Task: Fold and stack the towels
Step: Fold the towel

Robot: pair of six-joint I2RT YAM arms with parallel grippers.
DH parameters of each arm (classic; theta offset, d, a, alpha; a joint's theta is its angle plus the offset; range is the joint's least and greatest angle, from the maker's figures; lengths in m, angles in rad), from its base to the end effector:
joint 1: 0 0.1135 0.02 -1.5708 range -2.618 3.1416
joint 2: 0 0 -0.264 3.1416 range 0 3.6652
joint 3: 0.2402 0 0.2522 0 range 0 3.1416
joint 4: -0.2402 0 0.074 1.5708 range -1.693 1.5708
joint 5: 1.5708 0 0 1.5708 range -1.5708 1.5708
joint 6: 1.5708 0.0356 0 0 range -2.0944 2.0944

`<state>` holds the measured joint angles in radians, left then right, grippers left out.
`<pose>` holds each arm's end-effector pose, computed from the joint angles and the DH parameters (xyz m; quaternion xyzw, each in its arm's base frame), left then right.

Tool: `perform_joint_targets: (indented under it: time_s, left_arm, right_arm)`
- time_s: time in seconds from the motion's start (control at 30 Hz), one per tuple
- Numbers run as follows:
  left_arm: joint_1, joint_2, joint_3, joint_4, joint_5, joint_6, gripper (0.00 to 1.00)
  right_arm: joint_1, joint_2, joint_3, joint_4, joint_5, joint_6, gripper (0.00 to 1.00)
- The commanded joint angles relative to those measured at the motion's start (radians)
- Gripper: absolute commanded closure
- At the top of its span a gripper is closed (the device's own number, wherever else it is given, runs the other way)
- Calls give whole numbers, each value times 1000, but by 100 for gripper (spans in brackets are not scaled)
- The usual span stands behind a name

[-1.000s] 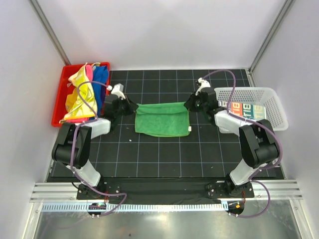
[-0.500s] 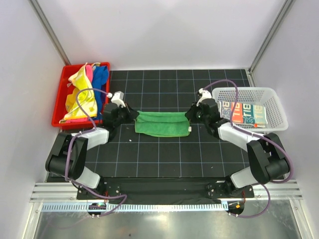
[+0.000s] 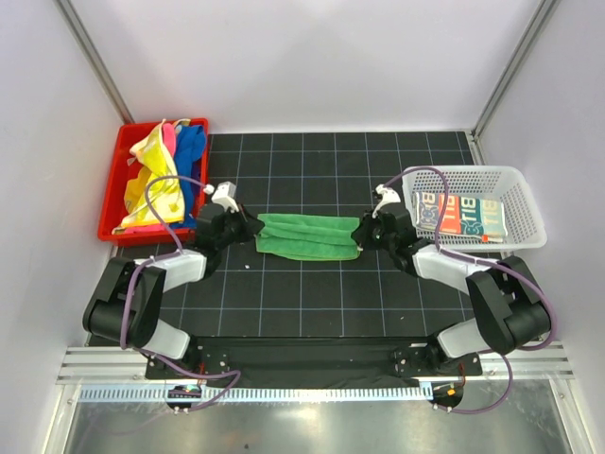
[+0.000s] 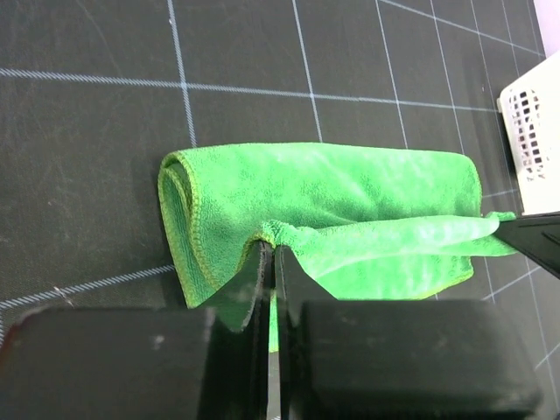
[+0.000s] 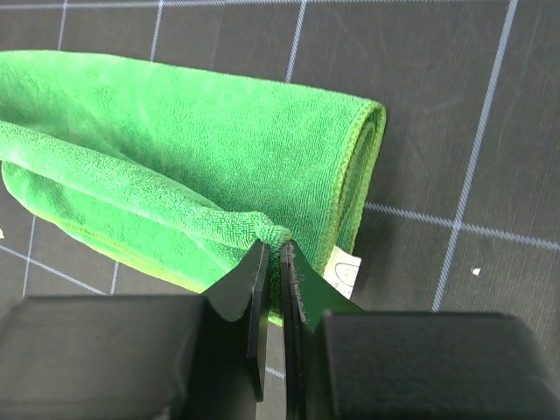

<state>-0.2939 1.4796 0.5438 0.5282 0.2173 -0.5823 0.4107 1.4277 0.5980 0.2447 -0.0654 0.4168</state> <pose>0.2748 -0.0912 0.1717 -0.0604 0.8306 -0.3137 0.4561 0.2588 0.1152 0.1741 -0.0128 0.8805 0.2165 0.4214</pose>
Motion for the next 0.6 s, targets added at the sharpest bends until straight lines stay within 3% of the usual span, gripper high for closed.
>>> perform_joint_targets:
  time_s: [0.0,0.1,0.2,0.4,0.57]
  left_arm:
    - [-11,-28,-25,56,-25,-16,90]
    - [-16,-56,-56,59,-38,-47,72]
    - [-17,-108,-70,17,-59,-63,69]
    - [-17,-281,-47,-180,-134,-79,68]
    - [-40,-288,73,-318,-144,-71,68]
  right_arm:
    - [5,-47,-12,70,4,17,86]
    - [5,-76,-23,47,-8,30,73]
    - [7,-133,-20,-7,-30,42,61]
    - [8,-230,29,-165,25,34,55]
    - [13,-165,140,-228,56,33,55]
